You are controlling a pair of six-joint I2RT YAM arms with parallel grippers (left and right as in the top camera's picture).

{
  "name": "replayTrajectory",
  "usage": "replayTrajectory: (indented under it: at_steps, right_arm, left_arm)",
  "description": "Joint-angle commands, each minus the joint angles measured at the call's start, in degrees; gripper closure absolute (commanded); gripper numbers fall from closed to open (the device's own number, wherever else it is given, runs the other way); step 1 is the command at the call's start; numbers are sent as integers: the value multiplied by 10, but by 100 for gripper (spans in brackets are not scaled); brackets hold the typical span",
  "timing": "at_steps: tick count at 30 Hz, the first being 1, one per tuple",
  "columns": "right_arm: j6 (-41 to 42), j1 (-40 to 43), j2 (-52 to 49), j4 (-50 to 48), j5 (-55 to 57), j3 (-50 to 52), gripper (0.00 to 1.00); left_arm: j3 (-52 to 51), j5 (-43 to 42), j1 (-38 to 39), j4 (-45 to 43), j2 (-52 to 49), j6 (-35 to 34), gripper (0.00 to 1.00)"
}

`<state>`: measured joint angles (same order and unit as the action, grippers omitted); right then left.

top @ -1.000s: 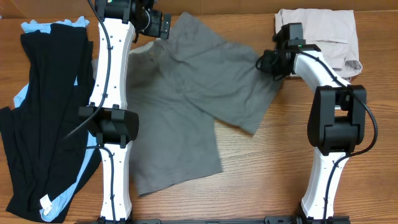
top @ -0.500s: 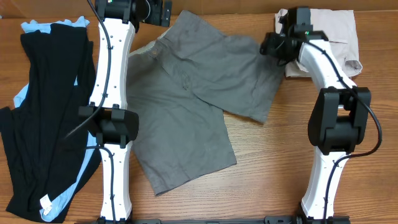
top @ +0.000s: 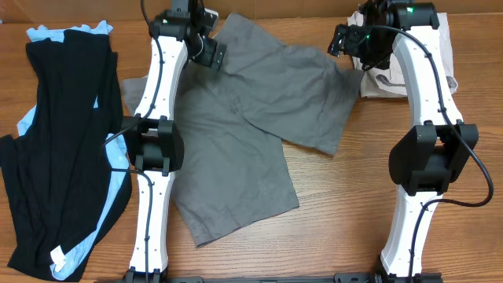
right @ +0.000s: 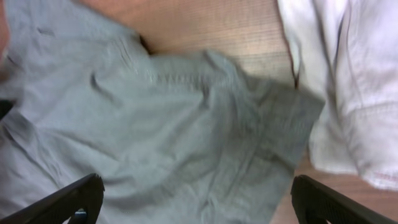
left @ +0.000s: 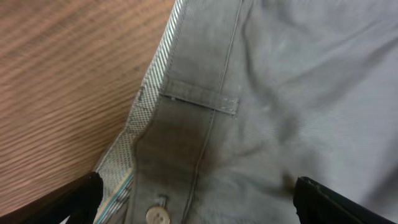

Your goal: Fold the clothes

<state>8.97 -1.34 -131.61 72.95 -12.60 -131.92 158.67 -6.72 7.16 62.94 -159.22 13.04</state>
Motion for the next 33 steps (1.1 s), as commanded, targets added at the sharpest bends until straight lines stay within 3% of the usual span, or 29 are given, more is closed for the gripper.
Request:
replayTrajectory:
  at_steps: [1,8,14,20,23,26,29,33]
  right_arm:
    - [-7,-10,17,15,-3,-14,0]
    - [-6,-26,17,29,-3,-14,0]
    - [-6,-38,17,37,-3,-14,0]
    - [0,-41,17,39,-3,-14,0]
    - [0,-42,17,39,-3,-14,0]
    - [10,-42,17,39,-2,-14,0]
    - [18,-42,17,39,1,-14,0]
    - [31,-42,17,40,1,-12,0]
  left_arm:
    - [5,9,-5,-13,-16,40,0]
    - [4,54,-9,-12,-49,32,2]
    - [4,235,-17,41,-93,-100,0]
    - [3,263,-54,111,-106,-191,0]
    - [3,238,-83,144,-106,-245,0]
    - [3,91,-130,177,-106,-263,0]
    - [3,10,-159,195,-106,-275,0]
    - [9,-23,-181,216,-105,-265,0]
